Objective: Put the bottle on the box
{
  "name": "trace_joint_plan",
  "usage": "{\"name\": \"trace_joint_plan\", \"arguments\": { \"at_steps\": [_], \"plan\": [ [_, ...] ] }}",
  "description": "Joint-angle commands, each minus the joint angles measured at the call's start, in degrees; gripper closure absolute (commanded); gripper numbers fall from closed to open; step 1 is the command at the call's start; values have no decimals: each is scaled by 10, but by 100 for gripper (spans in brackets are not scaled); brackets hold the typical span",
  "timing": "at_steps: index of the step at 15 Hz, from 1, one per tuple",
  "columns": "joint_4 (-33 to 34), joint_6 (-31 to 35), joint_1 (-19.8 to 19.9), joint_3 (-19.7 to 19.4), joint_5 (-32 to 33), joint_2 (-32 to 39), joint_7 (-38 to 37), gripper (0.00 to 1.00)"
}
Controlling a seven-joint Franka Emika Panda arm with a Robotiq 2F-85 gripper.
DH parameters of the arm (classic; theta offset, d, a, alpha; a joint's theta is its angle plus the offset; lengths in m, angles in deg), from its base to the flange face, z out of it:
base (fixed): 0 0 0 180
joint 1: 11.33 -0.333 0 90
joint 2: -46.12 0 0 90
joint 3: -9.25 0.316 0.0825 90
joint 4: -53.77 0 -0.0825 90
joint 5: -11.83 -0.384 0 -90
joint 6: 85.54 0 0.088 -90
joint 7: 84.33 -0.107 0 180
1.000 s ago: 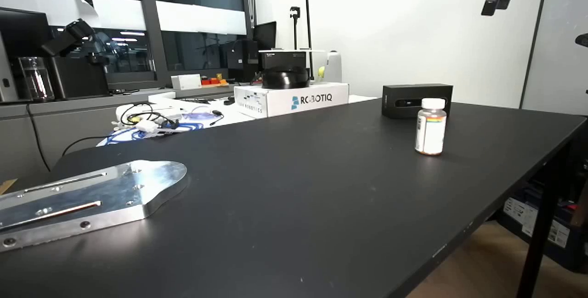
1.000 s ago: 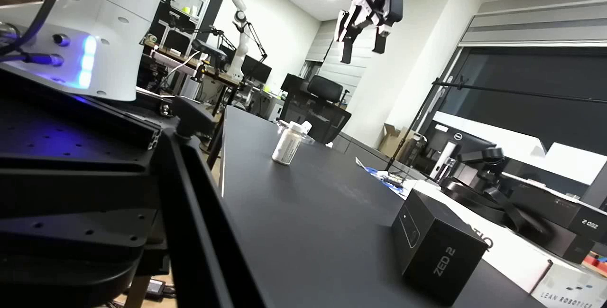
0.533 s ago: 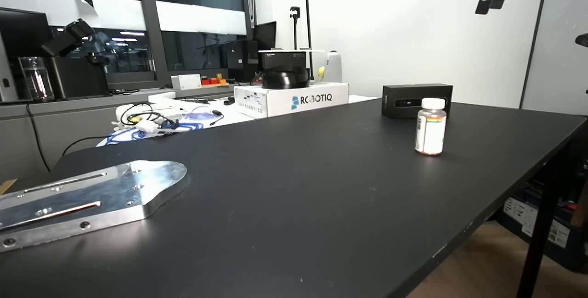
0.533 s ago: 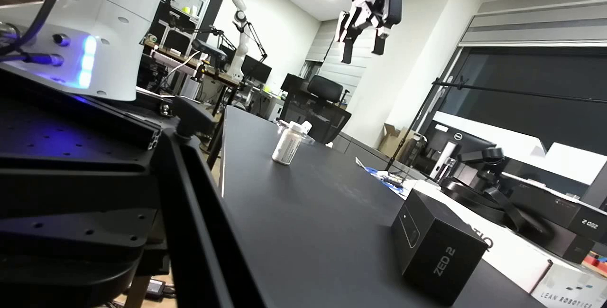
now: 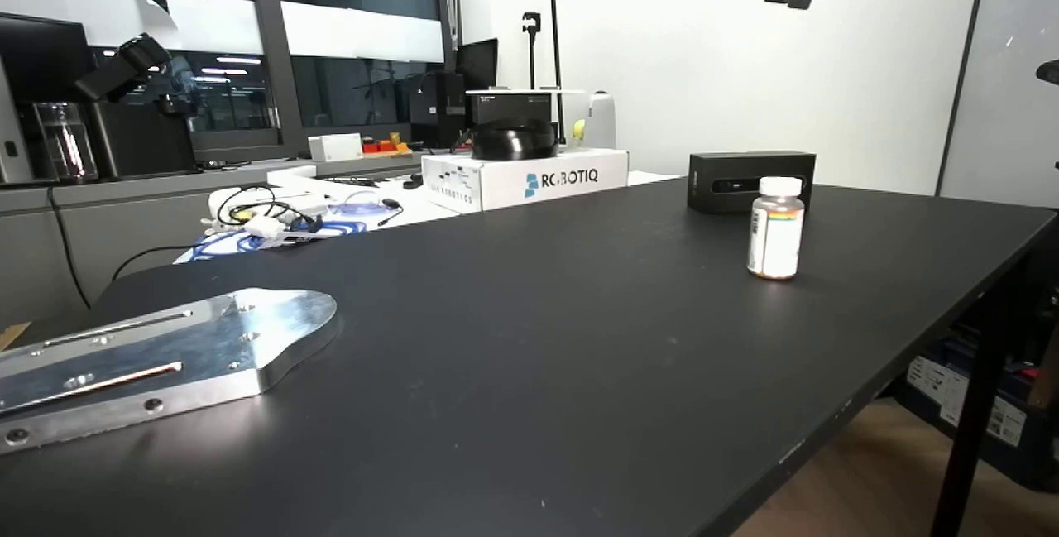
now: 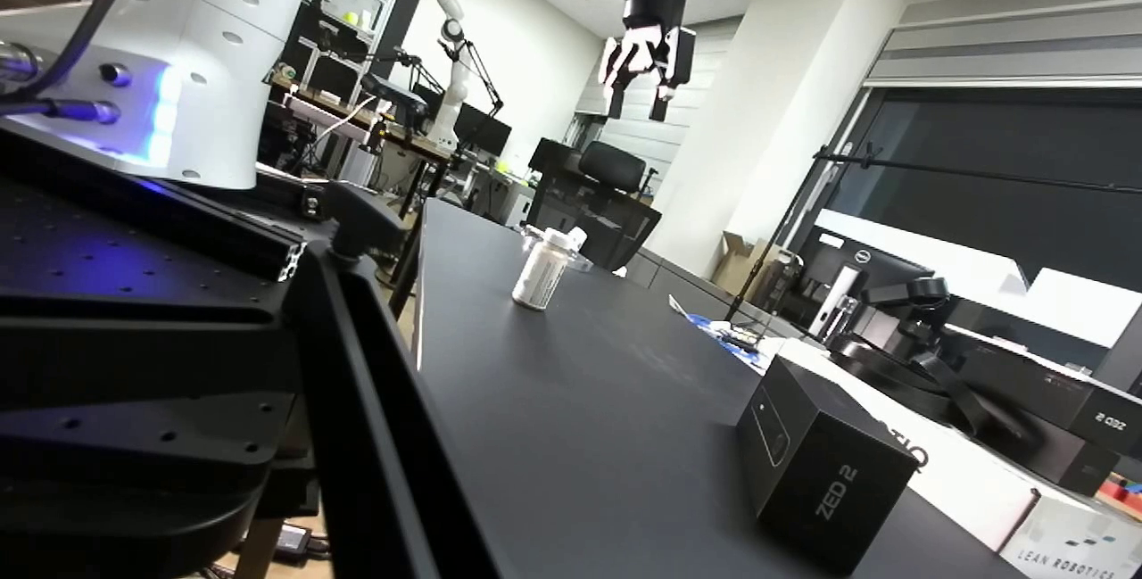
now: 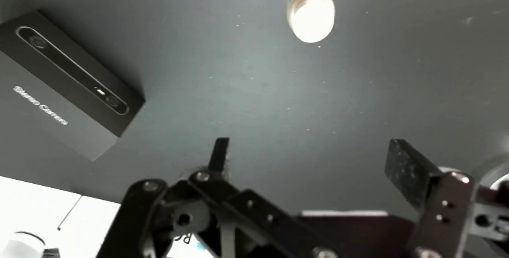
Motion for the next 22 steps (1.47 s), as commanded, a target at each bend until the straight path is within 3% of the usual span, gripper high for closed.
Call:
{"name": "trace_joint_plan", "arguments": {
  "at_steps": [1, 7, 15, 22],
  "plan": [
    [12, 2, -20, 32, -2, 59, -34, 0],
    [3, 44, -30, 57, 3, 160, -52, 0],
    [31, 68, -14, 41, 18, 257, -67, 0],
    [52, 67, -7, 19, 24, 296, -74, 0]
  ]
}}
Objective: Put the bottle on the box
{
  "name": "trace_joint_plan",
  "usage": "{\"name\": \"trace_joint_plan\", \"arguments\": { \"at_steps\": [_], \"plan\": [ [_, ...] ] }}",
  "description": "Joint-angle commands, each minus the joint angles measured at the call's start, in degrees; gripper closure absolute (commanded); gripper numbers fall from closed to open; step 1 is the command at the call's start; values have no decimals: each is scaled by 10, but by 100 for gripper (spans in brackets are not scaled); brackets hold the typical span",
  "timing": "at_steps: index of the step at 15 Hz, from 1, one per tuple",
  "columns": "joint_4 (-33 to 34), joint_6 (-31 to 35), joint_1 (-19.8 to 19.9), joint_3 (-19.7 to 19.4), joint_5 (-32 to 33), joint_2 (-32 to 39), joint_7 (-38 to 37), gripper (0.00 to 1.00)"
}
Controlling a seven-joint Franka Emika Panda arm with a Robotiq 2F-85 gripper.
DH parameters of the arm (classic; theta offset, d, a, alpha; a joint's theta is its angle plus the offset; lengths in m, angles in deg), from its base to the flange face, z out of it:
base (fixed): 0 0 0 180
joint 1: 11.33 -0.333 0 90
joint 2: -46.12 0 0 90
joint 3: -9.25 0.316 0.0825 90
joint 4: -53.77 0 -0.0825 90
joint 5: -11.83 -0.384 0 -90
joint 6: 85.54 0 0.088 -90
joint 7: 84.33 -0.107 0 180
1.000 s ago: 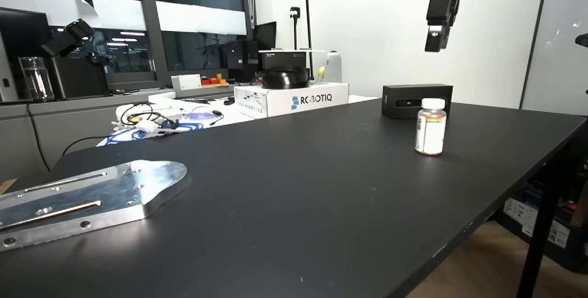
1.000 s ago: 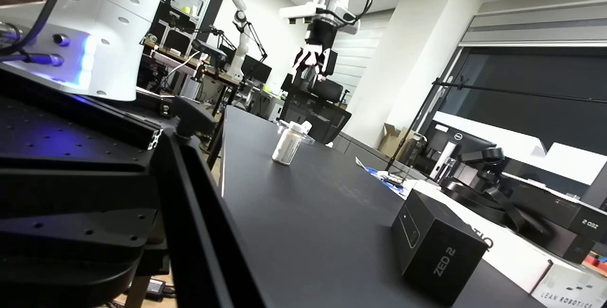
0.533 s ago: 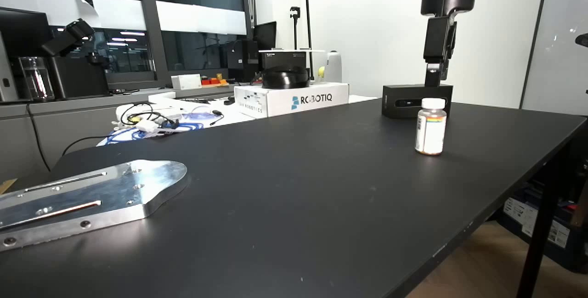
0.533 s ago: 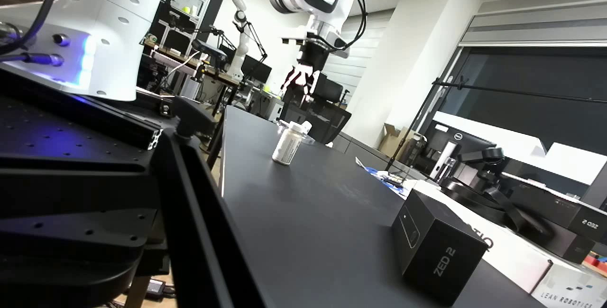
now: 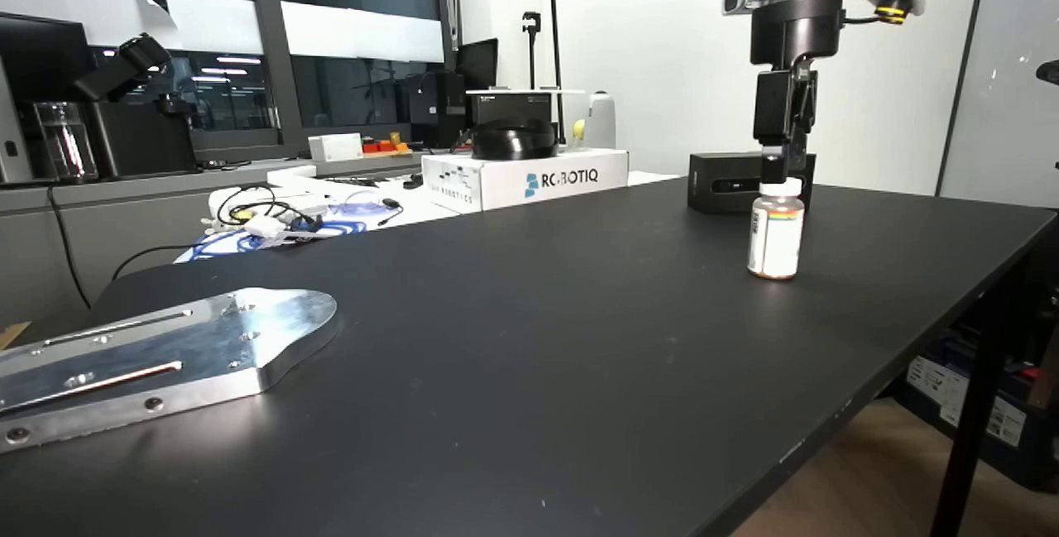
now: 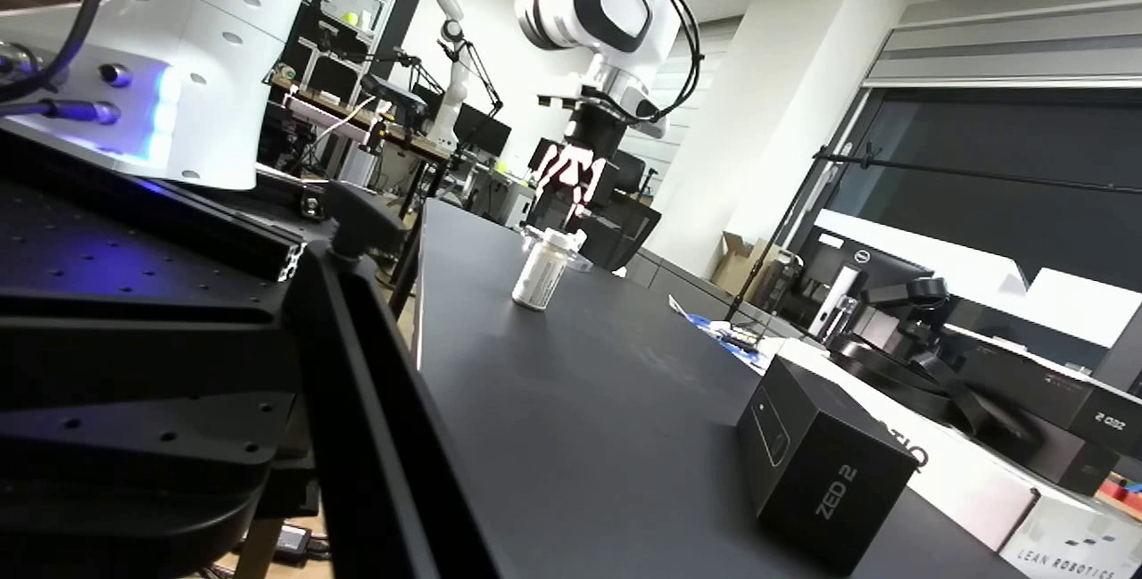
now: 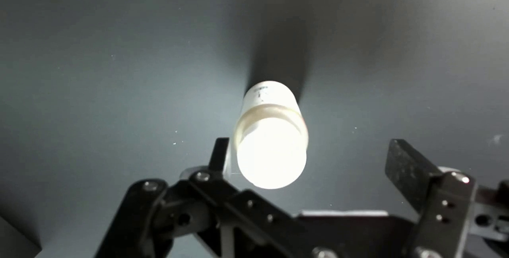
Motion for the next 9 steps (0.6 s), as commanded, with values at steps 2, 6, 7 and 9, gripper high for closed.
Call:
{"name": "trace_joint_plan", "arguments": {
  "at_steps": [2, 6, 7, 9],
  "plan": [
    [21, 2, 0, -12, 12, 23, -26, 0],
    [23, 12, 0, -17, 18, 31, -35, 25],
    [23, 16, 0, -17, 15, 33, -35, 26],
    [23, 19, 0, -19, 15, 34, -39, 40]
  ]
}}
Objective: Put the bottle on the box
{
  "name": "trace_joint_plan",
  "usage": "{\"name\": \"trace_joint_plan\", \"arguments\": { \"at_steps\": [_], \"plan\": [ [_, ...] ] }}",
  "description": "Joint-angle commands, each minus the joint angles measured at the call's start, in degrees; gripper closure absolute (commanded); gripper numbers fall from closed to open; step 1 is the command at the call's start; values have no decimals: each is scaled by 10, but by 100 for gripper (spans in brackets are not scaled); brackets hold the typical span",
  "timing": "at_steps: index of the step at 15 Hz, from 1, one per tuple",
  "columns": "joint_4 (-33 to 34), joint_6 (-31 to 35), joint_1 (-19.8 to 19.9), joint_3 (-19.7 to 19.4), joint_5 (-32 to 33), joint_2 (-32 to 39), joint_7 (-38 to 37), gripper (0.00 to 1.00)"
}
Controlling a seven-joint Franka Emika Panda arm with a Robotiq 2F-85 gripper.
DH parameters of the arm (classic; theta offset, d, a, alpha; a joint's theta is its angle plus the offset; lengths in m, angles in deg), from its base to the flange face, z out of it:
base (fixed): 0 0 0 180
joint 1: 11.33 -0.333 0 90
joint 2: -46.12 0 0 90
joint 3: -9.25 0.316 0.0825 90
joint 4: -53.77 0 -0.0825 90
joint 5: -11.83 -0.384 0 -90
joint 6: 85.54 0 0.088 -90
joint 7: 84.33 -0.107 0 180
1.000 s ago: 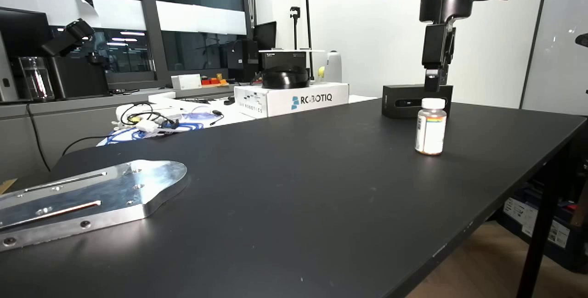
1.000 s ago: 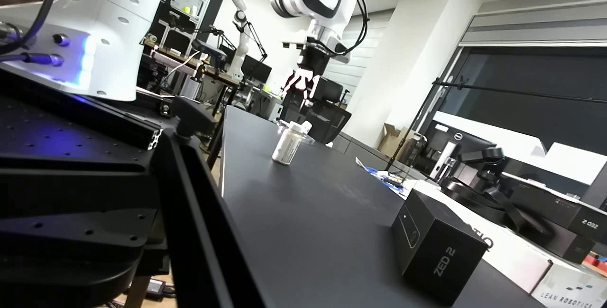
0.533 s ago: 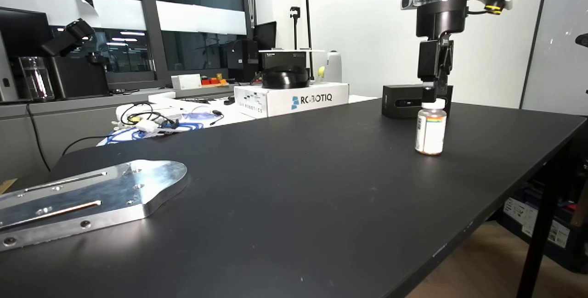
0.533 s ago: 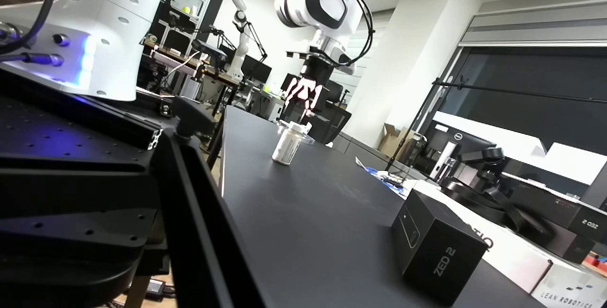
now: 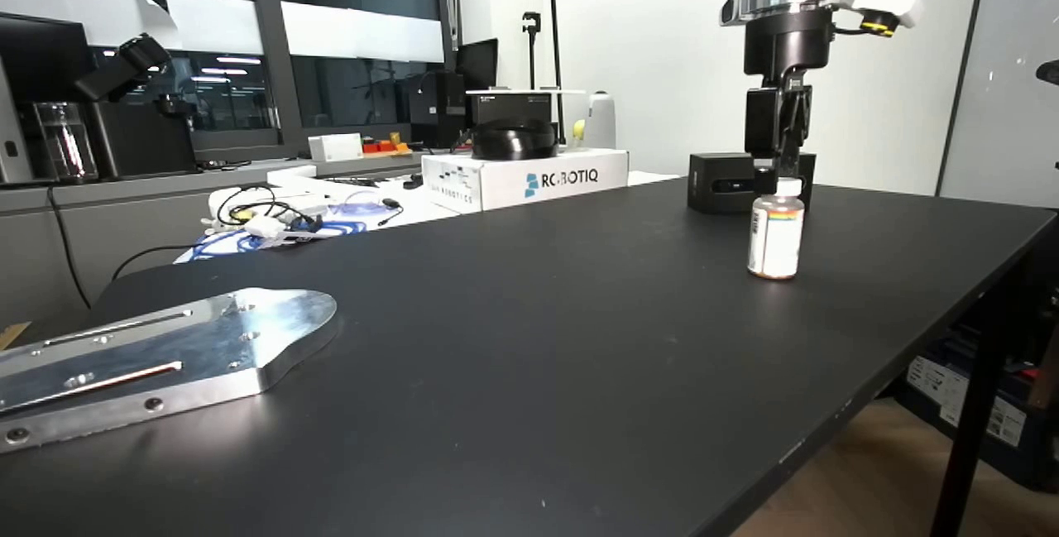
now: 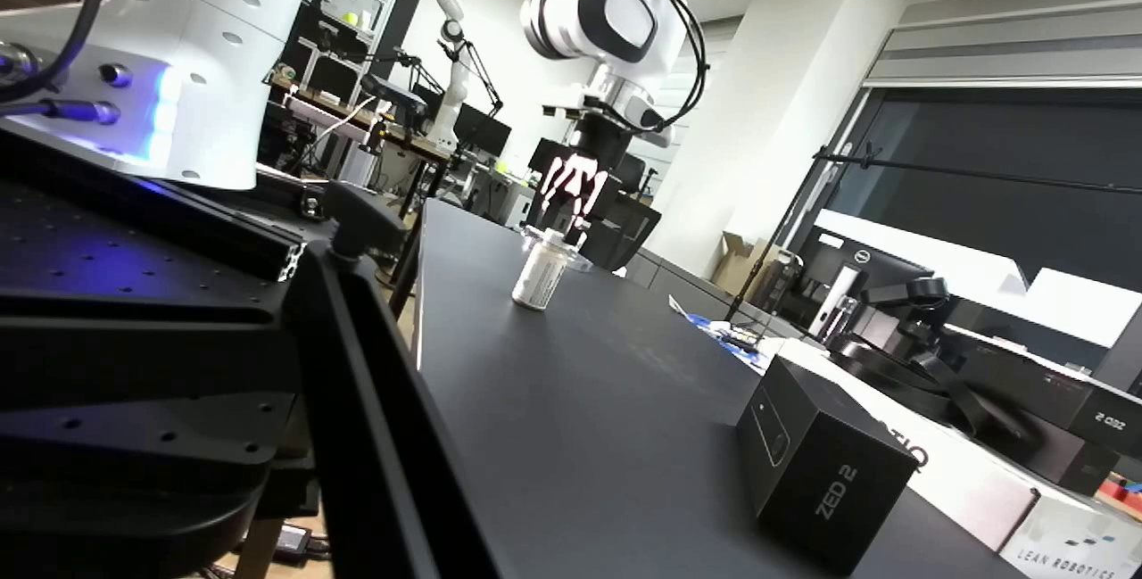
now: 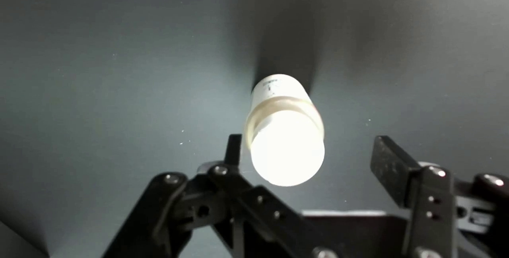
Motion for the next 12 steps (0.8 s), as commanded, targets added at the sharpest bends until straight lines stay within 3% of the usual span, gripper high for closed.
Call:
{"name": "trace_joint_plan", "arguments": {
  "at_steps": [1, 4, 6, 9, 12],
  "plan": [
    [10, 5, 0, -7, 13, 9, -26, 47],
    [13, 6, 1, -12, 16, 9, -29, 68],
    [26, -9, 6, -15, -18, 2, -3, 81],
    [55, -31, 18, -26, -60, -5, 26, 81],
    [90, -41, 35, -43, -59, -2, 27, 81]
  ]
}}
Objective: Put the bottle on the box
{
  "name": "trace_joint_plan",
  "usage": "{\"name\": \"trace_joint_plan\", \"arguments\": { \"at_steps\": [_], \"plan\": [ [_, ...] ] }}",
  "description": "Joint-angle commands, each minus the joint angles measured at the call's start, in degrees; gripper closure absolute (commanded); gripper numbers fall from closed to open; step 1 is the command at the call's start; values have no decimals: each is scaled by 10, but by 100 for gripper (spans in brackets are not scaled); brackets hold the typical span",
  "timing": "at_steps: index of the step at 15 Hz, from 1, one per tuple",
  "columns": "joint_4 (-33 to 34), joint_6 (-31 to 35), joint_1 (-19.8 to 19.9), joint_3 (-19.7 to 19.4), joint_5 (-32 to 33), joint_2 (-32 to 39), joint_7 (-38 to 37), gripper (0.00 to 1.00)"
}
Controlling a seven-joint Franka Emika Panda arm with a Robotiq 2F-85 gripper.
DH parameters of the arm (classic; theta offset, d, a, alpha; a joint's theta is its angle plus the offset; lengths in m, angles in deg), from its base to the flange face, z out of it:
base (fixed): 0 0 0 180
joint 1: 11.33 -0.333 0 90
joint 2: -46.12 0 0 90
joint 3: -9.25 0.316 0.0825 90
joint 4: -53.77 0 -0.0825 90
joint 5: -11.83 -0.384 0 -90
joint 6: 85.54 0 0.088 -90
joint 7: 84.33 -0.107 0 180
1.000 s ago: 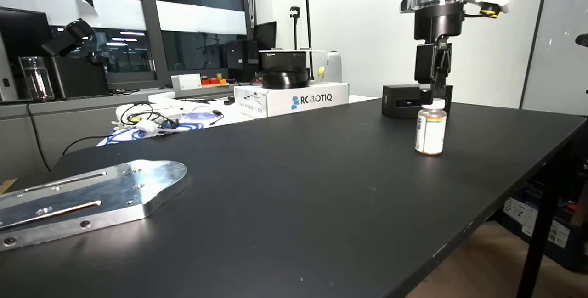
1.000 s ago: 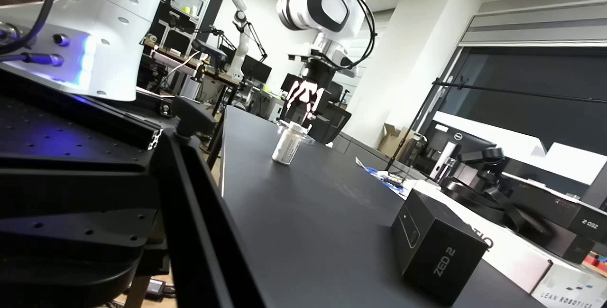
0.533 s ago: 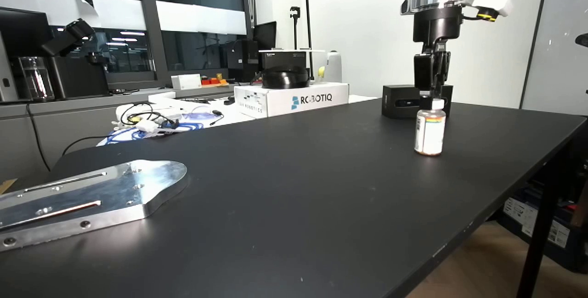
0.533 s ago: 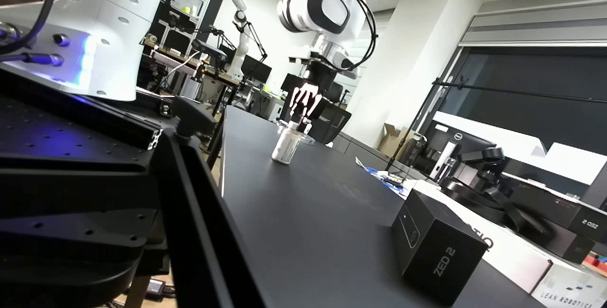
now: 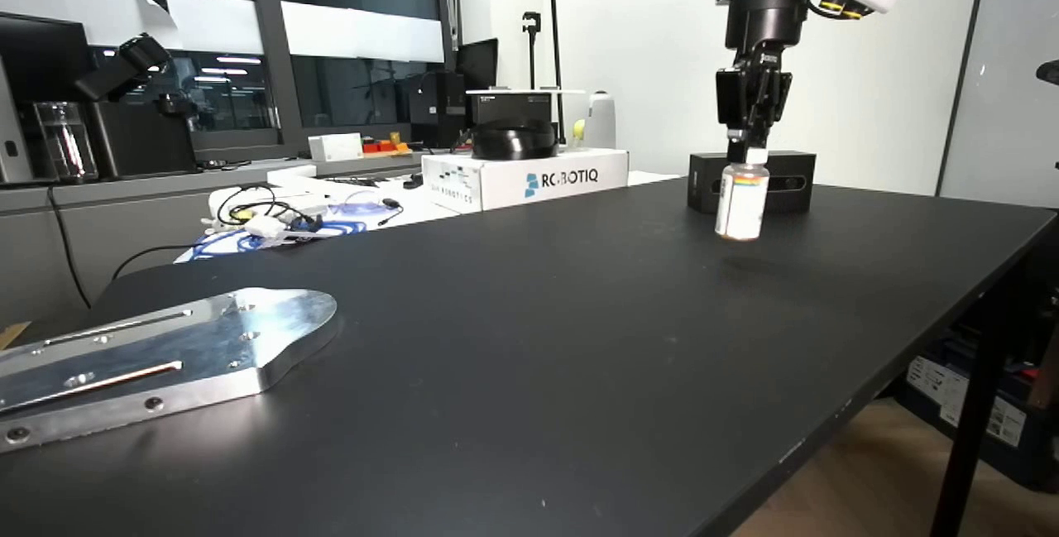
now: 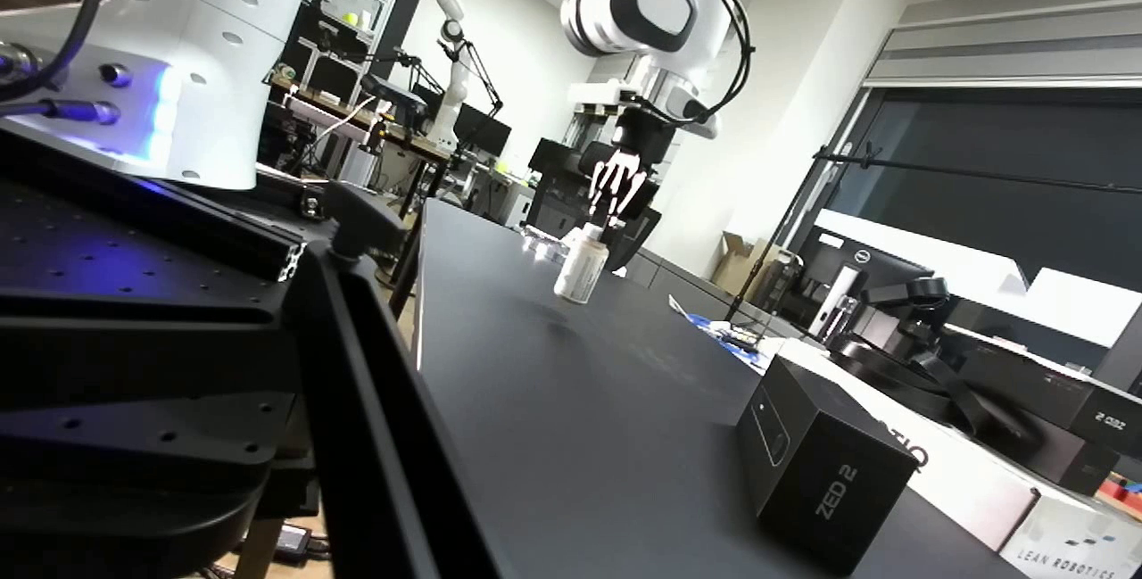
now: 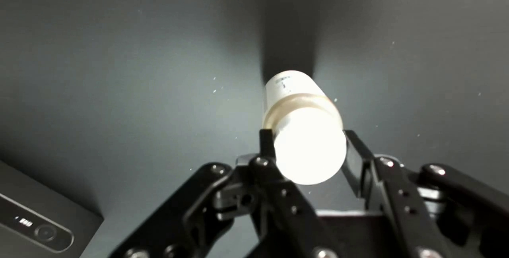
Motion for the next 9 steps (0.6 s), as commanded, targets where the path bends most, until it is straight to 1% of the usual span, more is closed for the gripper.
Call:
{"name": "trace_joint_plan", "arguments": {
  "at_steps": [1, 5, 9],
  "plan": [
    [50, -30, 21, -21, -5, 2, 6, 81],
    [99, -31, 43, -45, 20, 22, -9, 81],
    [142, -31, 62, -67, 29, 43, -11, 81]
  ]
}}
